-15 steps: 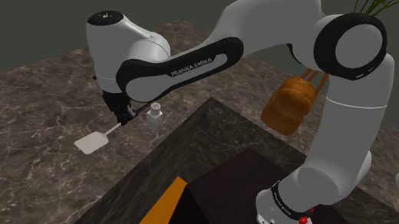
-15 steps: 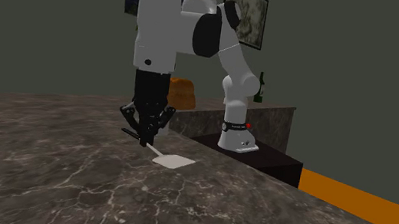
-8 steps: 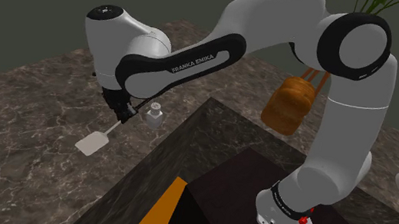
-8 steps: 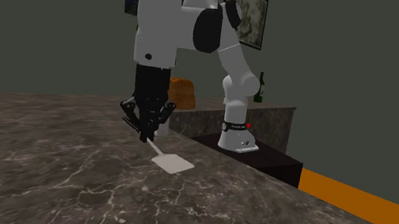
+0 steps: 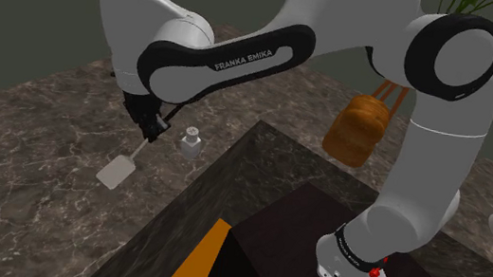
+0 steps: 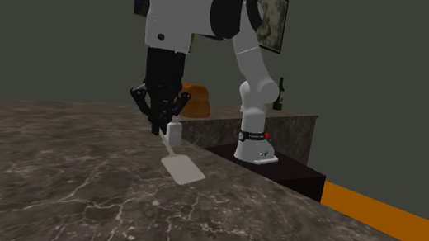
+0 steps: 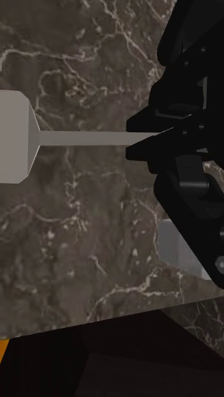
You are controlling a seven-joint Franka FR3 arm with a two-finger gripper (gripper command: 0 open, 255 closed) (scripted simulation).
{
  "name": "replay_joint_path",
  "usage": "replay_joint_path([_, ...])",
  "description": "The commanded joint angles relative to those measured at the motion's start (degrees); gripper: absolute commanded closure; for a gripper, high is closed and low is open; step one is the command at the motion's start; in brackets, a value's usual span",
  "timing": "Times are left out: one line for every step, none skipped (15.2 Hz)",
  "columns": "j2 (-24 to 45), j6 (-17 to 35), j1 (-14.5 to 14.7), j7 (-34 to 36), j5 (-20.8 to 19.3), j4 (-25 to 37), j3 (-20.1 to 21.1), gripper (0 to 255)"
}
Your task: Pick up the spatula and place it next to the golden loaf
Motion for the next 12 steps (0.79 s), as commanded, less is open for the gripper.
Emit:
replay_joint_path([-0.77, -1.24, -0.32, -0.53, 0.74, 0.71, 0.44, 255])
replay_joint_path([-1.07, -1.84, -0.41, -0.75, 1.04, 1.13, 0.62, 255])
replay_joint_path([-1.35, -2.46, -0.48, -0.96, 1.33, 1.57, 0.78, 255])
replay_joint_path([-1.63, -3.08, -0.55, -1.17, 1.61, 2.02, 0.94, 255])
replay_joint_path([-1.89, -3.71, -0.61, -1.38, 1.88, 2.49, 1.09, 255])
replay_joint_path([-2.14, -4.34, -0.67, -1.57, 2.14, 2.98, 1.24, 255])
replay_joint_path([-2.38, -4.98, -0.71, -1.77, 2.39, 3.47, 1.37, 255])
replay_joint_path([-2.61, -5.63, -0.74, -1.96, 2.62, 3.99, 1.50, 255])
replay_joint_path([-2.82, -6.28, -0.77, -2.14, 2.85, 4.52, 1.62, 255])
replay_joint_path([-3.02, -6.94, -0.78, -2.31, 3.06, 5.07, 1.74, 255])
replay_joint_path([-3.21, -7.61, -0.79, -2.49, 3.27, 5.63, 1.85, 255])
replay_joint_path([-3.39, -8.28, -0.78, -2.65, 3.46, 6.21, 1.95, 255])
